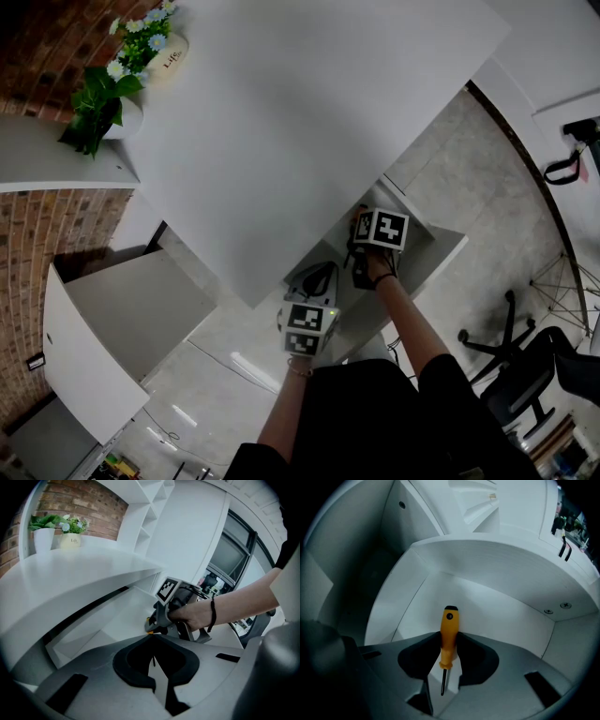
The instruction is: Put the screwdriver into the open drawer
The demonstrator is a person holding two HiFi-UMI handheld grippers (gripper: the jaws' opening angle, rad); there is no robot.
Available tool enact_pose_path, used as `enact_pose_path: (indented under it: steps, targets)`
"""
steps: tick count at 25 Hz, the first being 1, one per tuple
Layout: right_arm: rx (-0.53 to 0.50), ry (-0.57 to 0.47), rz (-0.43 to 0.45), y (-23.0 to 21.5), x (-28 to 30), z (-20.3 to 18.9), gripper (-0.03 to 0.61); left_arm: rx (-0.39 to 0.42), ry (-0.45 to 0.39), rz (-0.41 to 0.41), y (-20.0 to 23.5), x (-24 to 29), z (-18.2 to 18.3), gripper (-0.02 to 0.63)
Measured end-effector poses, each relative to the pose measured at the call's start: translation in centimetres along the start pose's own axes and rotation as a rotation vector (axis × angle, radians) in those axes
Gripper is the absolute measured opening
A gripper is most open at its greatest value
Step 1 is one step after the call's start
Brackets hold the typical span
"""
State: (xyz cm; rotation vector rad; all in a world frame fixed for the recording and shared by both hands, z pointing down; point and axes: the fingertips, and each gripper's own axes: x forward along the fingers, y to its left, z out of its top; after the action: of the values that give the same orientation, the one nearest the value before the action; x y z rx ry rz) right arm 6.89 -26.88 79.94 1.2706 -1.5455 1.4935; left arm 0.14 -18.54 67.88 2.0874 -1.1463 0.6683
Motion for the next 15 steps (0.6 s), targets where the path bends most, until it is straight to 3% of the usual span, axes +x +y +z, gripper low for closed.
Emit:
enact_pose_path:
  steps: [6, 9, 15]
  targets:
    - [0.016, -0.022, 0.01, 0.4, 0.0, 0.0, 0.113, 0.004, -0.005, 0.006, -0.2, -0.3, 0.1, 0.009]
    - [0.033, -0.036, 0.021, 0.7, -0.2, 0.2, 0.164, 0.005, -0.008, 0.008, -0.4, -0.6, 0.2, 0.009]
    - [0.027, -0.061, 0.003, 0.7, -1.8, 1.0, 0.163, 0.023, -0.026, 0.013, -0.8, -1.4, 0.8, 0.009]
